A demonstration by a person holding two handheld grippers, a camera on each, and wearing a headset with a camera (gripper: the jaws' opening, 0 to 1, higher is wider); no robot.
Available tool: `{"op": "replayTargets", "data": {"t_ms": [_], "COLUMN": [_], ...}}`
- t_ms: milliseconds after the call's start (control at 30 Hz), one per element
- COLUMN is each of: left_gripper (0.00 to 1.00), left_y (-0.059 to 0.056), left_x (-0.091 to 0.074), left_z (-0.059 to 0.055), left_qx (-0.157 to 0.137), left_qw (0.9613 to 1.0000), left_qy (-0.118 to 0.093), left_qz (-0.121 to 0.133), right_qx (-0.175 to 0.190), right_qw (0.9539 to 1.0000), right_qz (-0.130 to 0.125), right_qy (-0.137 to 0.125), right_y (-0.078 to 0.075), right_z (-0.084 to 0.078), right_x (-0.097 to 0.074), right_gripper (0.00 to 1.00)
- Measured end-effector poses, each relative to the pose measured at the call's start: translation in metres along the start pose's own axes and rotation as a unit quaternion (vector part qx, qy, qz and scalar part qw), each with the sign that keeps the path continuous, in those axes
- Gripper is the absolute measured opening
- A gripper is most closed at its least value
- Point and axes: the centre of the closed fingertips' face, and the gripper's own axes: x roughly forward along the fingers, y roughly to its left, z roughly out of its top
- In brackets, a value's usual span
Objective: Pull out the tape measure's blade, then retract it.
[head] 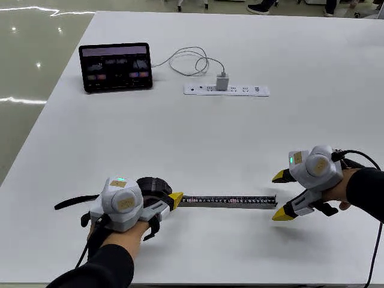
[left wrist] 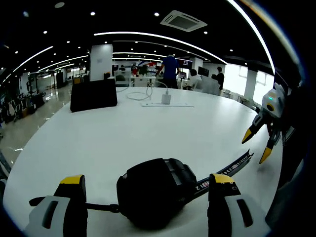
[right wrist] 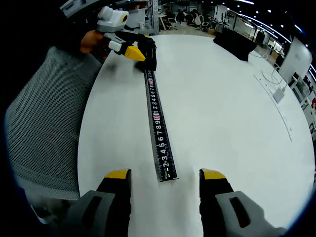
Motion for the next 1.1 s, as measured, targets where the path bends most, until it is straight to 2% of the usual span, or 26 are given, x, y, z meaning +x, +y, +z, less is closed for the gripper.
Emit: {"op": "replayTargets", "data": {"t_ms": [200, 367, 600, 667, 733, 867, 967, 1033, 1100], "left_gripper": [0.99, 0.97, 0.93, 0.92, 0.91, 0.86, 0.81, 0.79, 0.76], "left_y": [0.000, 0.001, 0.003, 0.004, 0.004, 0.001, 0.001, 0.000, -0.001], "left_x": [0.001, 0.001, 0.000, 0.000, -0.001, 0.000, 0.001, 0.001, 0.003], "left_z": [-0.001, -0.001, 0.000, 0.000, 0.001, 0.003, 0.001, 0.000, -0.003], "left_qx": [-0.004, -0.013, -0.027, -0.028, -0.051, -0.037, -0.045, -0.048, -0.057], "left_qw": [1.0000, 0.9999, 0.9996, 0.9996, 0.9987, 0.9993, 0.9990, 0.9988, 0.9982], "left_qy": [-0.002, -0.003, -0.005, -0.004, -0.002, -0.002, 0.003, 0.007, 0.019], "left_qz": [-0.002, -0.001, 0.003, 0.004, 0.006, 0.003, 0.003, 0.002, 0.002], "right_qx": [-0.010, -0.015, -0.021, -0.031, -0.034, -0.035, -0.046, -0.037, -0.040], "right_qw": [0.9998, 0.9995, 0.9990, 0.9985, 0.9985, 0.9983, 0.9973, 0.9971, 0.9967], "right_qz": [0.004, 0.005, 0.018, 0.013, 0.010, 0.013, 0.012, 0.008, 0.008], "right_qy": [0.018, 0.029, 0.036, 0.043, 0.043, 0.045, 0.056, 0.066, 0.071], "right_y": [-0.002, -0.003, 0.002, 0.002, 0.001, 0.000, 0.001, 0.000, 0.000], "right_z": [-0.008, -0.013, -0.016, -0.018, -0.017, -0.017, -0.016, -0.016, -0.016], "right_x": [0.009, 0.010, 0.013, 0.014, 0.014, 0.014, 0.015, 0.016, 0.016], "right_gripper": [0.37, 0.29, 0.17, 0.16, 0.12, 0.12, 0.12, 0.11, 0.11]}}
